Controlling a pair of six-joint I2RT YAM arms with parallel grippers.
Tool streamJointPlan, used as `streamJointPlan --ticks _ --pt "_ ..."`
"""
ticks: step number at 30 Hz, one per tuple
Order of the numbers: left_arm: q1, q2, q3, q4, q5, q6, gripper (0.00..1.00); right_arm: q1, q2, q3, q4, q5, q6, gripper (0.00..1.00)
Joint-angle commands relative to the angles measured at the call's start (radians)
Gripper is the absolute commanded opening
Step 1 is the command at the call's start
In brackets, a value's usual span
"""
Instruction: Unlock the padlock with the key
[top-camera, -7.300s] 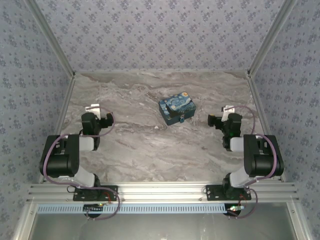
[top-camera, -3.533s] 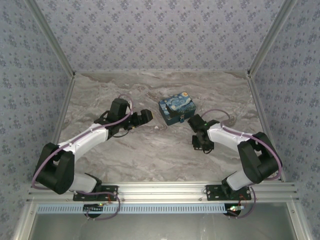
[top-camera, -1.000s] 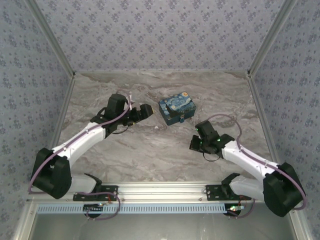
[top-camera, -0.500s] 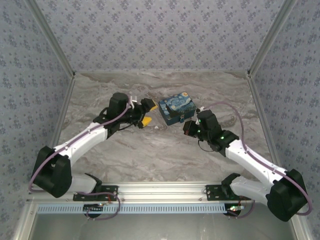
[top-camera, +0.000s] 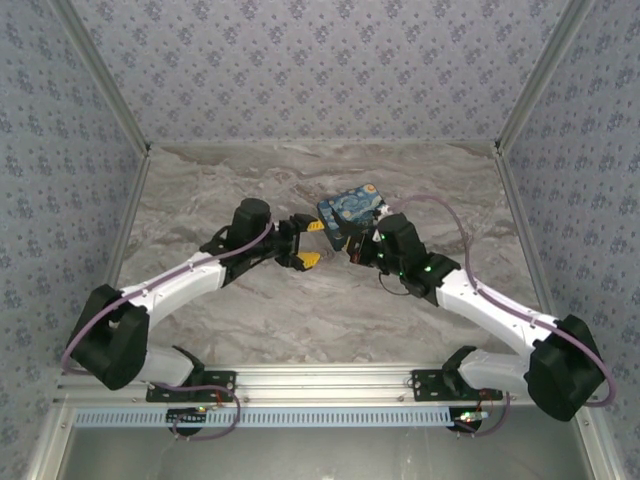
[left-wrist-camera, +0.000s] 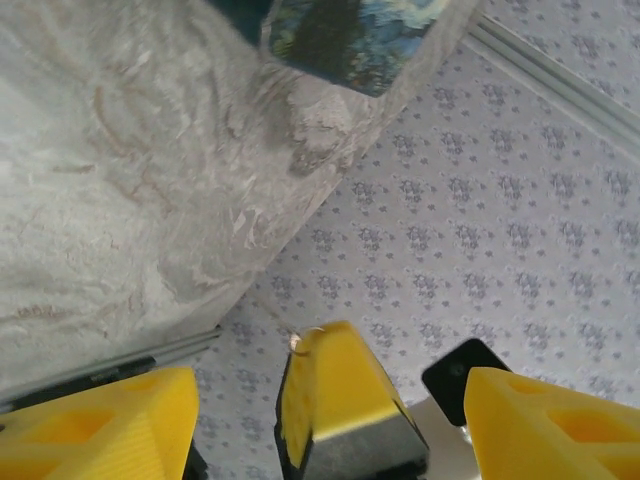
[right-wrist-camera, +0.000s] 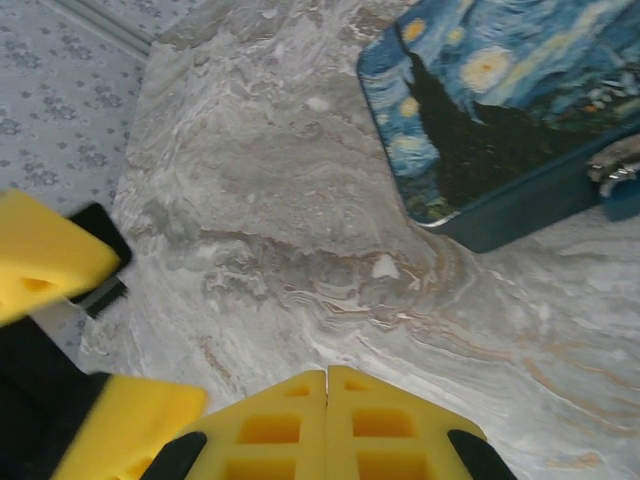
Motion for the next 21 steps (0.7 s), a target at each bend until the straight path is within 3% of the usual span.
streamJointPlan --ticks 1,21 --pt "-0.019 0.004 -0.024 0.047 -0.004 -0.140 0.69 0.027 0.031 0.054 0.073 0.015 0.020 0.00" --pt "-0.029 0.020 -0.073 0.127 -0.012 -0.234 0.54 0.102 0.142 0.113 0.154 -0.022 0.040 0.00"
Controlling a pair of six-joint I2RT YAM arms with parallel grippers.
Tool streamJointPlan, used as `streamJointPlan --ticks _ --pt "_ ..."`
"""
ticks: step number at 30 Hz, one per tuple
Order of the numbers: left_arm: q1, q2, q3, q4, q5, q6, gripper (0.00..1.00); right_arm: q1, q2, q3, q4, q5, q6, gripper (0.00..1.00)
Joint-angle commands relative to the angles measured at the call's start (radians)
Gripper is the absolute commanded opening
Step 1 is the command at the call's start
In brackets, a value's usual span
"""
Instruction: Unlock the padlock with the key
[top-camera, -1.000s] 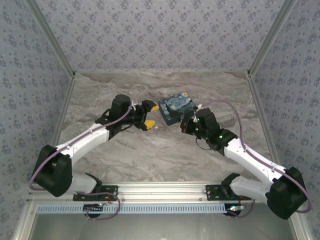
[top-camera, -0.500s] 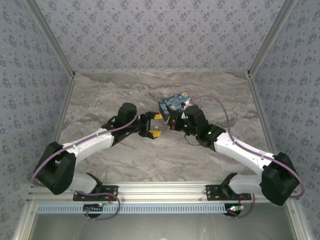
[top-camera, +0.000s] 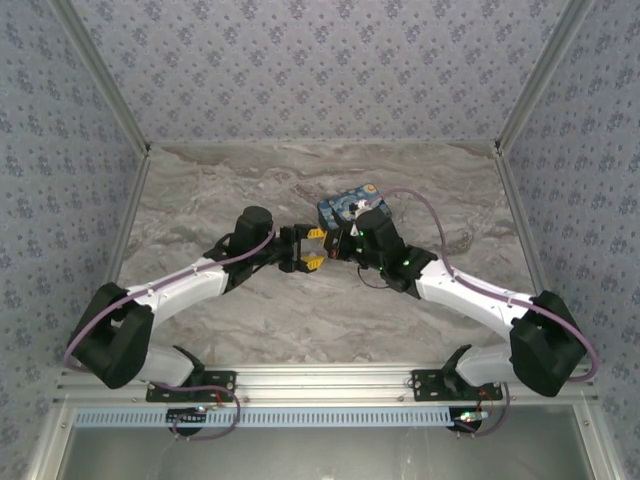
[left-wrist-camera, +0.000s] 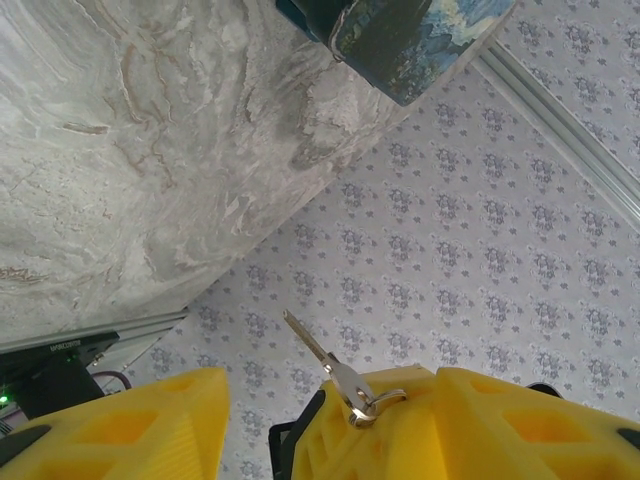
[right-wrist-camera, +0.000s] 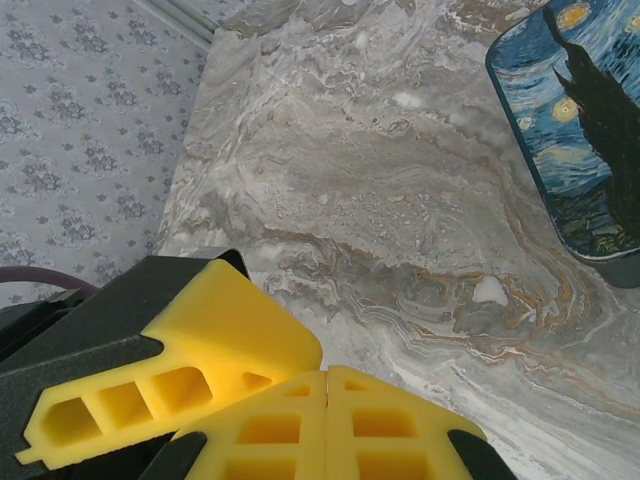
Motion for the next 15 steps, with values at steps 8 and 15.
streamJointPlan --ticks 8,15 --pt "-0.009 0.023 -0.036 0.056 -0.005 -0.102 0.53 0.038 -0.012 0.020 0.016 -0.017 0.015 0.00" --pt "-0.008 0.027 -0.051 0.069 -0.021 -0.117 0.54 0.043 -0.040 -0.019 0.023 0.001 0.032 0.00"
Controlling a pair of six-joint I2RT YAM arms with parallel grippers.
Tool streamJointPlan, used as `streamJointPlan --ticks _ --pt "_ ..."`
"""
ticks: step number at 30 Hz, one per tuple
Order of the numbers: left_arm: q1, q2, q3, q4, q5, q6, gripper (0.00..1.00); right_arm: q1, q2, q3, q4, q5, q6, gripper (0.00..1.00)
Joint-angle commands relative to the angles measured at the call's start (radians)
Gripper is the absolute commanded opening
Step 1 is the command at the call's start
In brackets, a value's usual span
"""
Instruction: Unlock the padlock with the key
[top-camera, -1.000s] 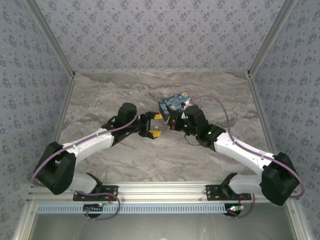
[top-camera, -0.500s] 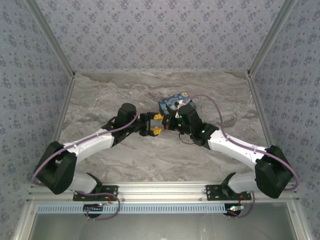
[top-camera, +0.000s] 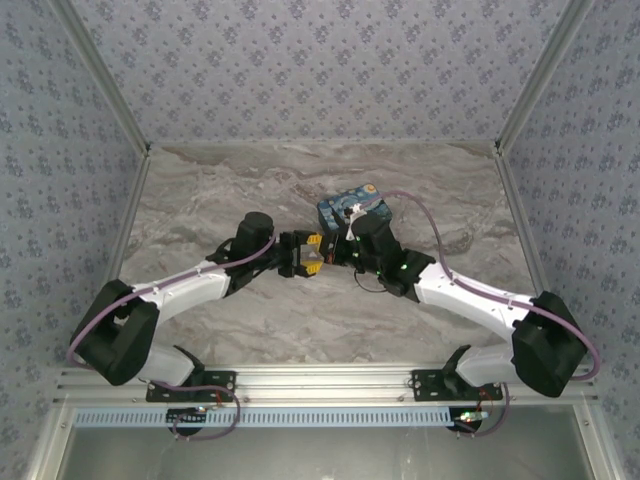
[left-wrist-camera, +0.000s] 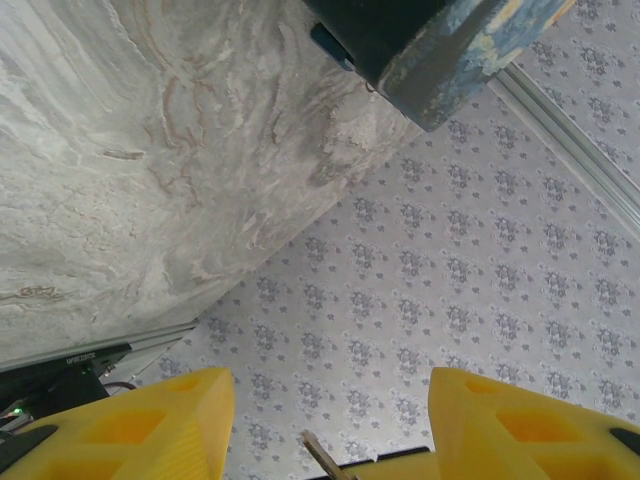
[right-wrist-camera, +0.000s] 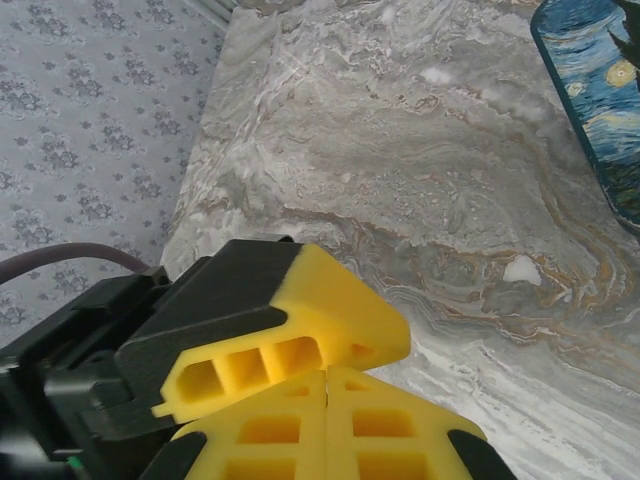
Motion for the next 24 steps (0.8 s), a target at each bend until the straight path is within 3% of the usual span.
streamJointPlan --ticks 1,11,24 --pt "-0.008 0.010 -0.006 0.034 -0.009 -0.113 0.54 0.004 -0.029 -0.013 0.018 -0.002 0.023 0.00" --pt "-0.006 0.019 -0.005 0.041 -0.003 -0.117 0.48 0.013 -0.029 -0.016 0.022 -0.010 0.026 0.00" --pt "-0.007 0.027 -0.013 0.049 0.000 -0.117 0.29 0.014 -0.055 -0.029 0.015 0.008 0.026 0.00"
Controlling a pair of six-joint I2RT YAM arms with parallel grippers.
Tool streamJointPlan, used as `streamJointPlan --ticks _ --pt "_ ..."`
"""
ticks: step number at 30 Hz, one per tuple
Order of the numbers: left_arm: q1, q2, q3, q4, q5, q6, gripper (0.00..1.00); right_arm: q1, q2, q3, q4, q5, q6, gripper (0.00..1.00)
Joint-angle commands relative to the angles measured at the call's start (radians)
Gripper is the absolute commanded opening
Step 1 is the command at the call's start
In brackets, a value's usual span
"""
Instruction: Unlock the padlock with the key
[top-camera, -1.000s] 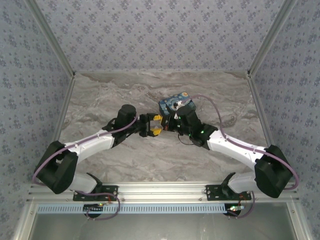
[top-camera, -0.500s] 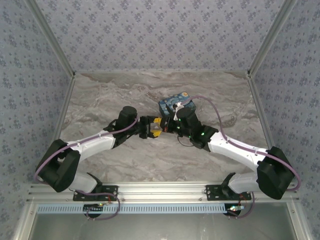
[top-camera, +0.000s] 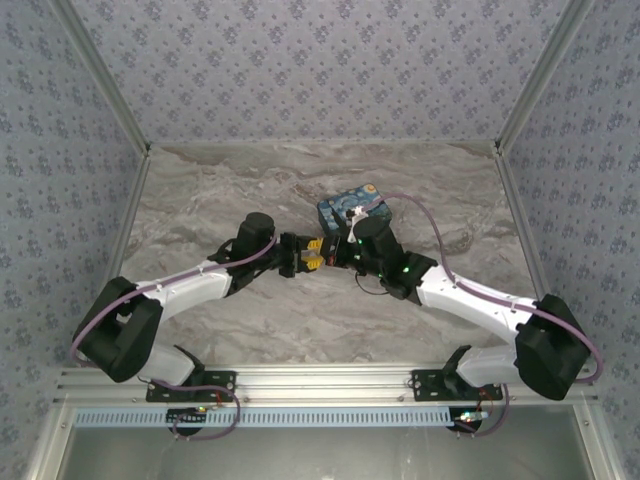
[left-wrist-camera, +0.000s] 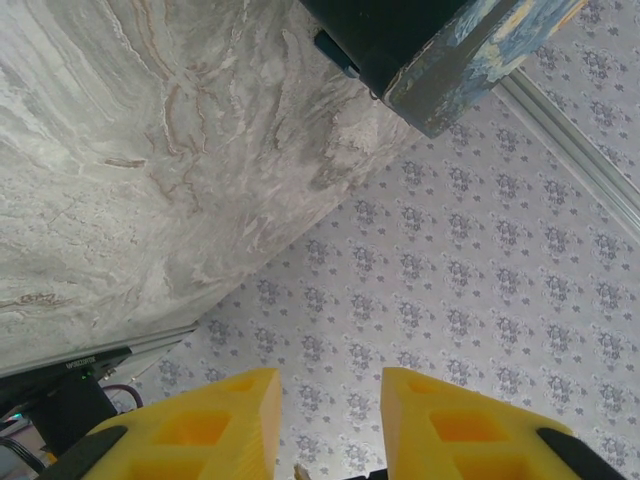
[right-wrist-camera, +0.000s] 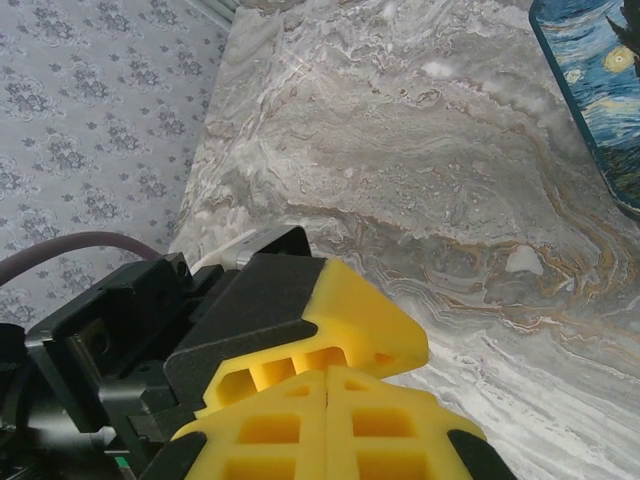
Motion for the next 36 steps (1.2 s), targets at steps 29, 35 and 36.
streamJointPlan --ticks 29,35,36 --pt "-0.007 0.006 -0.005 0.026 0.010 -0.113 0.19 0.014 -0.018 -0.029 0.029 0.005 0.027 0.00" --pt "-0.006 0.004 -0.005 0.006 0.009 -0.086 0.01 0.013 -0.053 -0.052 0.006 0.031 0.028 0.00" --pt "-0.004 0.002 0.001 -0.009 0.008 -0.067 0.00 0.013 -0.059 -0.058 -0.001 0.034 0.028 0.00"
